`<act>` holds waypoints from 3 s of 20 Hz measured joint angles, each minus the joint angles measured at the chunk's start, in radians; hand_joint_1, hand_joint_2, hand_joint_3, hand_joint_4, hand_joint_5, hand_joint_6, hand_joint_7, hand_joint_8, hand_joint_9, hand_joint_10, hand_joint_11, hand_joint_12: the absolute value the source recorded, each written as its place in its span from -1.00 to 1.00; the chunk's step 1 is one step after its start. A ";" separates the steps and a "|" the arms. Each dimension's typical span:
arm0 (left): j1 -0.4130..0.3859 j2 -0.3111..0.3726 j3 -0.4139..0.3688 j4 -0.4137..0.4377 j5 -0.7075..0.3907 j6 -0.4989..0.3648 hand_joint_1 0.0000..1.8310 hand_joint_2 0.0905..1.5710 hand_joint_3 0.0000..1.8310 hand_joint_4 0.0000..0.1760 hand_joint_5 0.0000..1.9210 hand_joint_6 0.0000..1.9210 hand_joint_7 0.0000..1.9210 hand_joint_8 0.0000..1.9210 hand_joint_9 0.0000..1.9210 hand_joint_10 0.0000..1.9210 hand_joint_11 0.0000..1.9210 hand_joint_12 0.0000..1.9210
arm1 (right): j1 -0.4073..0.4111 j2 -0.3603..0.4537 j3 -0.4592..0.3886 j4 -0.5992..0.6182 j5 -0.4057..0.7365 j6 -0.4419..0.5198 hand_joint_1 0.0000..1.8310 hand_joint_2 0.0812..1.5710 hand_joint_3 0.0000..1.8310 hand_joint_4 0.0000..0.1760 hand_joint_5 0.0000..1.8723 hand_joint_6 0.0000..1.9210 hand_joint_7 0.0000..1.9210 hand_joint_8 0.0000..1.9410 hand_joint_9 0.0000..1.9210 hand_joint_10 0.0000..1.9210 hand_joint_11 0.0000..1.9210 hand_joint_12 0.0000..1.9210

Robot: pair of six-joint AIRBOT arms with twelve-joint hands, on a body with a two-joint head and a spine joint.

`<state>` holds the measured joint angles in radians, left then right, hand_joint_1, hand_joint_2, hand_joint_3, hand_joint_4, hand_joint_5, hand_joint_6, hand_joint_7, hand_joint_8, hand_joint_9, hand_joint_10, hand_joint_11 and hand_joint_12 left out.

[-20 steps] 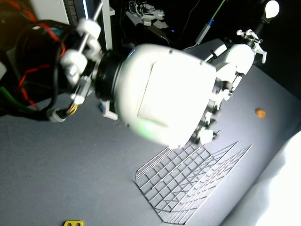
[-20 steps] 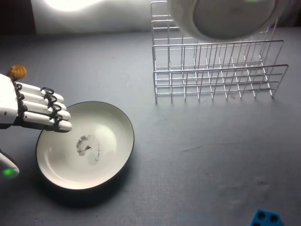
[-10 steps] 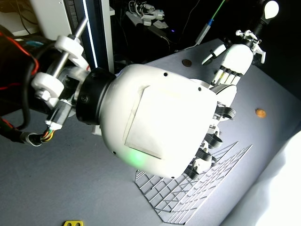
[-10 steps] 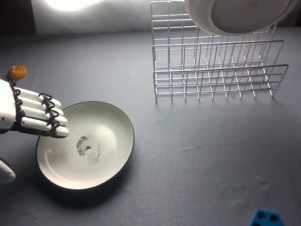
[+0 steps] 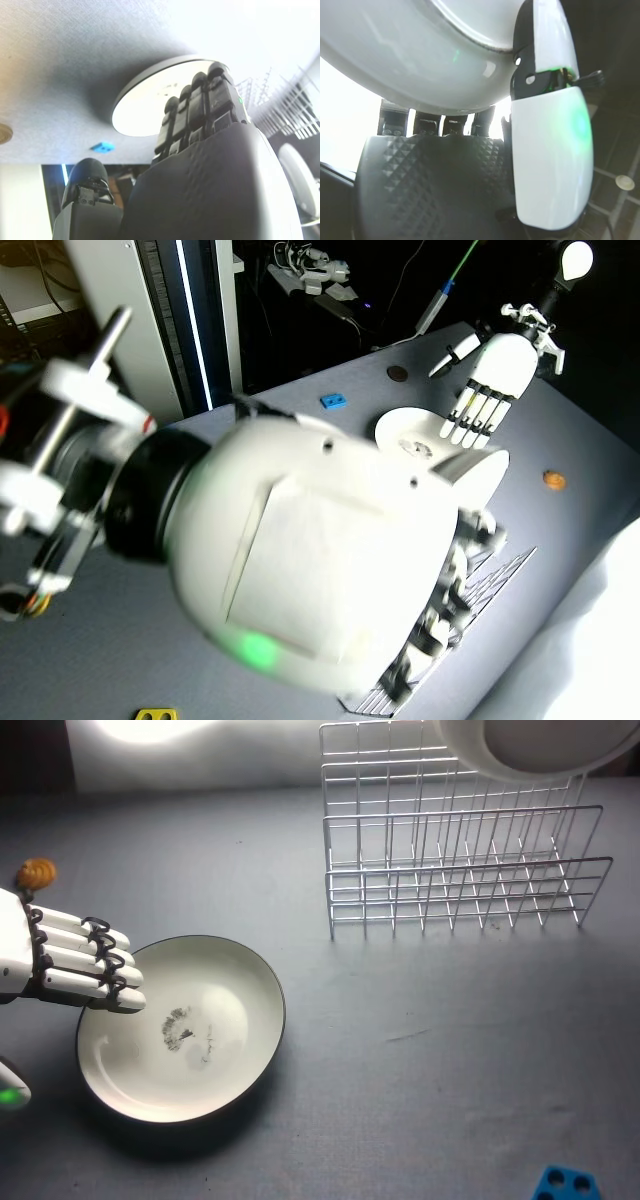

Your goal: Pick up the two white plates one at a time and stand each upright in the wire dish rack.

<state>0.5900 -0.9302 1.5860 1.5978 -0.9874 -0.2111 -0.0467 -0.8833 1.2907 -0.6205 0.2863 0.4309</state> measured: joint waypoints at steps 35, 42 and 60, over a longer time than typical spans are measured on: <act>-0.016 0.000 -0.002 0.014 -0.001 -0.003 -1.00 0.42 -1.00 -1.00 -1.00 -1.00 -1.00 -1.00 -1.00 -1.00 -1.00 -1.00 | -0.071 -0.183 0.214 -0.256 0.037 0.216 0.36 0.32 -1.00 -0.67 0.14 -0.10 0.21 -0.32 0.28 -0.99 -0.14 -0.03; -0.017 0.000 -0.002 0.017 -0.001 -0.003 -1.00 0.41 -1.00 -1.00 -1.00 -1.00 -1.00 -1.00 -1.00 -1.00 -1.00 -1.00 | -0.092 -0.238 0.281 -0.253 0.027 0.222 0.35 0.34 -1.00 -0.70 0.10 -0.01 0.16 -0.25 0.26 -1.00 -0.16 -0.04; -0.023 -0.001 0.001 0.021 -0.003 -0.003 -1.00 0.43 -1.00 -1.00 -1.00 -1.00 -1.00 -1.00 -1.00 -1.00 -1.00 -1.00 | -0.126 -0.325 0.360 -0.249 0.045 0.261 0.36 0.31 -1.00 -0.67 0.15 -0.11 0.22 -0.34 0.30 -0.99 -0.14 -0.05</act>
<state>0.5671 -0.9314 1.5871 1.6192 -0.9901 -0.2146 -0.1730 -1.2087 1.6505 -0.8696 0.3313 0.6922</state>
